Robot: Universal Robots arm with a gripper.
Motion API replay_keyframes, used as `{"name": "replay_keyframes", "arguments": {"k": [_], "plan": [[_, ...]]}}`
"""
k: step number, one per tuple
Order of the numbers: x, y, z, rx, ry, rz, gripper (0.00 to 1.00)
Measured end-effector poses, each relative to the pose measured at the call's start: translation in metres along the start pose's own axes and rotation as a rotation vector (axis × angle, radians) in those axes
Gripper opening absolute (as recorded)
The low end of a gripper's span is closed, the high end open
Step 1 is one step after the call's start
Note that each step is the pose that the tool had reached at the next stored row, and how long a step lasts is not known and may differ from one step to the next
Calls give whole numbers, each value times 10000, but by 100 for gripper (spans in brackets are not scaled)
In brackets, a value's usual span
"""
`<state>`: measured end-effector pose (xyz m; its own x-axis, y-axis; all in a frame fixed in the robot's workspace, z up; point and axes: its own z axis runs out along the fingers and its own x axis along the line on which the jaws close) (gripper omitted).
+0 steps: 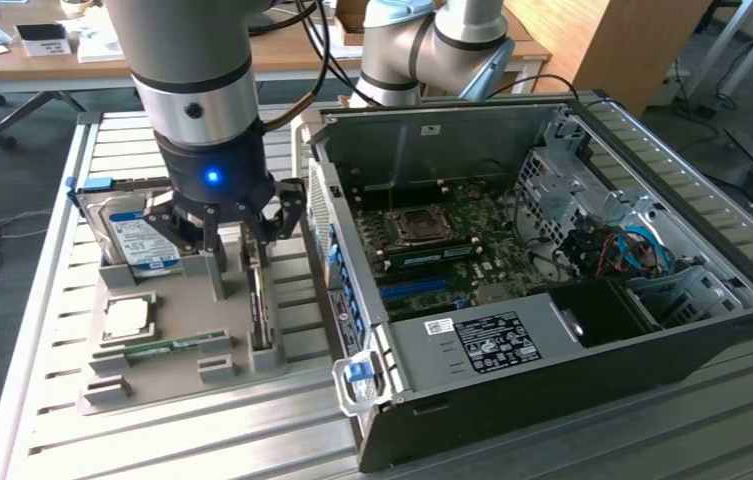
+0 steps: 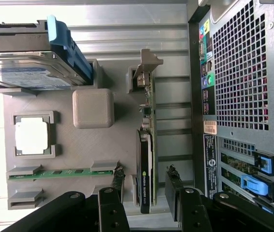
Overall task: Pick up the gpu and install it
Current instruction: 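Pick up the gpu and move the gpu toward the slot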
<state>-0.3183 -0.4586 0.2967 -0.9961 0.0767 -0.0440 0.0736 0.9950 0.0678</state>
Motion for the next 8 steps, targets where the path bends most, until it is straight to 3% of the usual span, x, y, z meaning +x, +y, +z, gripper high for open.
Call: {"name": "replay_keyframes", "arguments": {"k": [8], "plan": [[1, -1, 9, 0, 1, 0, 47]]}}
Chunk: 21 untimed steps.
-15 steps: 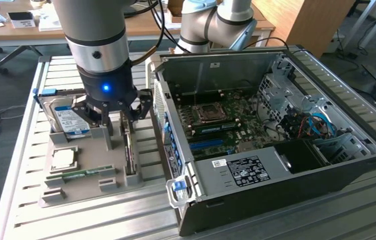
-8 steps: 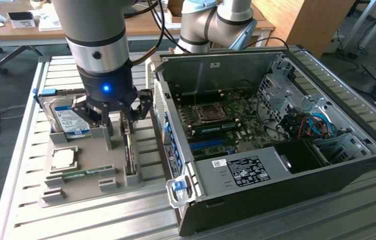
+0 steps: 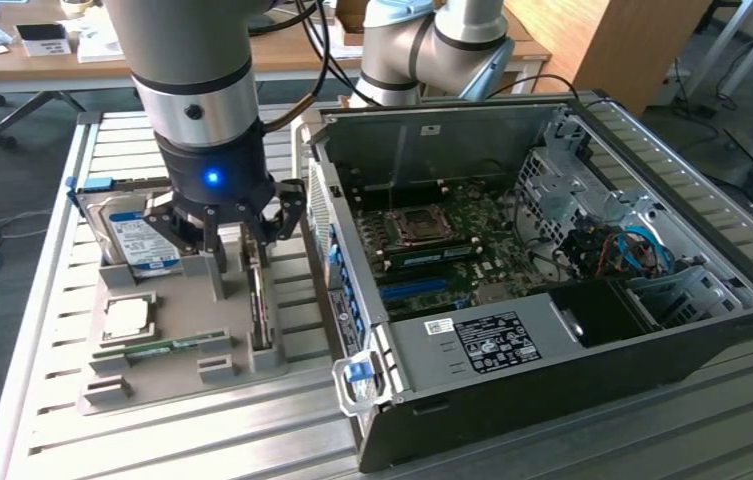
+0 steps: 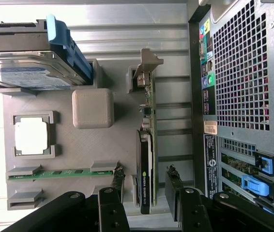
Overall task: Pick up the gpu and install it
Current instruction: 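Pick up the gpu and move the gpu toward the slot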
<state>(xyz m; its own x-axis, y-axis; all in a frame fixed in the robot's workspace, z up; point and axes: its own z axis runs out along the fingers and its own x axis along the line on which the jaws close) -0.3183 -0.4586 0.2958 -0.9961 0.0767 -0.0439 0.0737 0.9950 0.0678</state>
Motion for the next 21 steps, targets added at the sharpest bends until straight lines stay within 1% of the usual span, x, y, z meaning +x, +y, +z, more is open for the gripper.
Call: {"name": "replay_keyframes", "arguments": {"k": [21], "plan": [[2, -3, 39, 0, -1, 0, 47]]}}
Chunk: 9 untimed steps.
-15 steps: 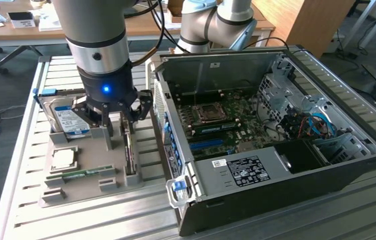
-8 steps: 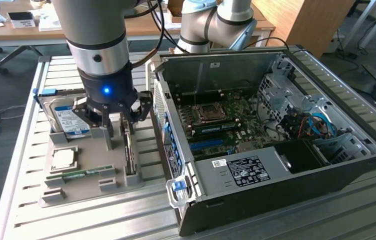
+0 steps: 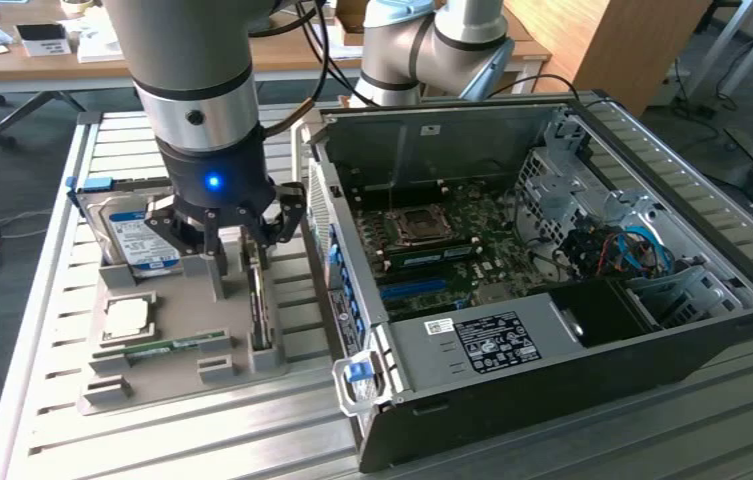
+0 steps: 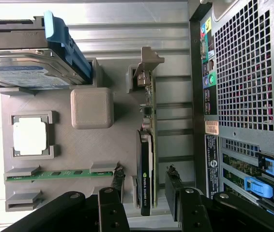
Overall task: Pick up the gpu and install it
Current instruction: 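Pick up the gpu and move the gpu toward the slot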
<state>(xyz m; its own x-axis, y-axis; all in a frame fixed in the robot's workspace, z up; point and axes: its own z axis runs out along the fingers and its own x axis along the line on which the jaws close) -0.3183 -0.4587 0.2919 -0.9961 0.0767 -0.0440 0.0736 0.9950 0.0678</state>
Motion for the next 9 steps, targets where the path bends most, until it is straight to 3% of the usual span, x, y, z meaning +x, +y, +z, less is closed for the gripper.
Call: {"name": "replay_keyframes", "arguments": {"k": [9], "plan": [[1, -2, 21, 1, 1, 0, 47]]}}
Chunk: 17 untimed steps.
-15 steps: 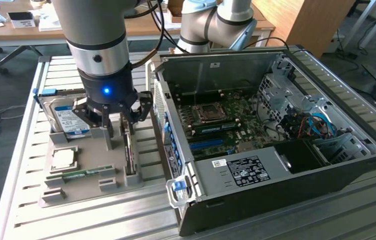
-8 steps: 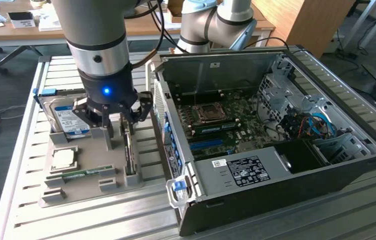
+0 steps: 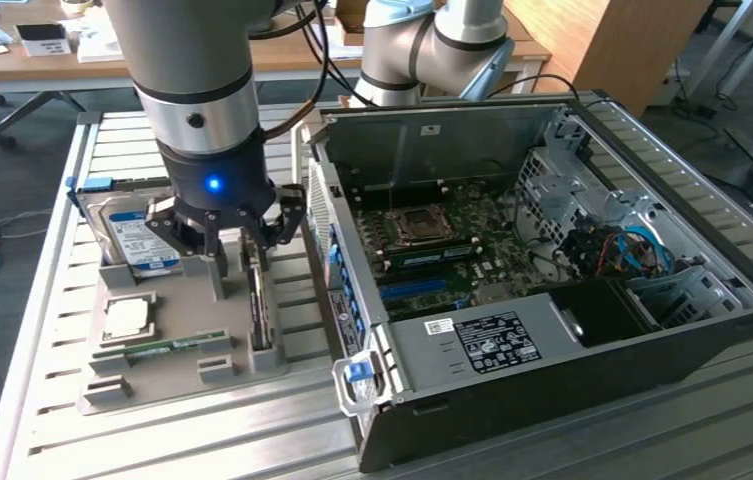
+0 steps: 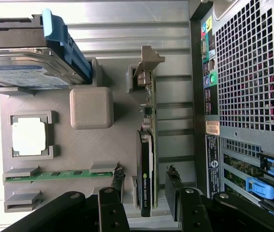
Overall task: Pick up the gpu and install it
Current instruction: 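Pick up the gpu and move the gpu toward the slot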
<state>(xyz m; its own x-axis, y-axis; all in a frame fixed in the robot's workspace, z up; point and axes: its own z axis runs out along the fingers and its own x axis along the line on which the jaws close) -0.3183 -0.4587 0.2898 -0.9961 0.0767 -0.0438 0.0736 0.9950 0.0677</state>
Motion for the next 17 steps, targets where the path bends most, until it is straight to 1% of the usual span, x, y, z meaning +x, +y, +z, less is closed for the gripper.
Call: {"name": "replay_keyframes", "arguments": {"k": [17], "plan": [[0, -1, 20, -5, -4, 0, 47]]}}
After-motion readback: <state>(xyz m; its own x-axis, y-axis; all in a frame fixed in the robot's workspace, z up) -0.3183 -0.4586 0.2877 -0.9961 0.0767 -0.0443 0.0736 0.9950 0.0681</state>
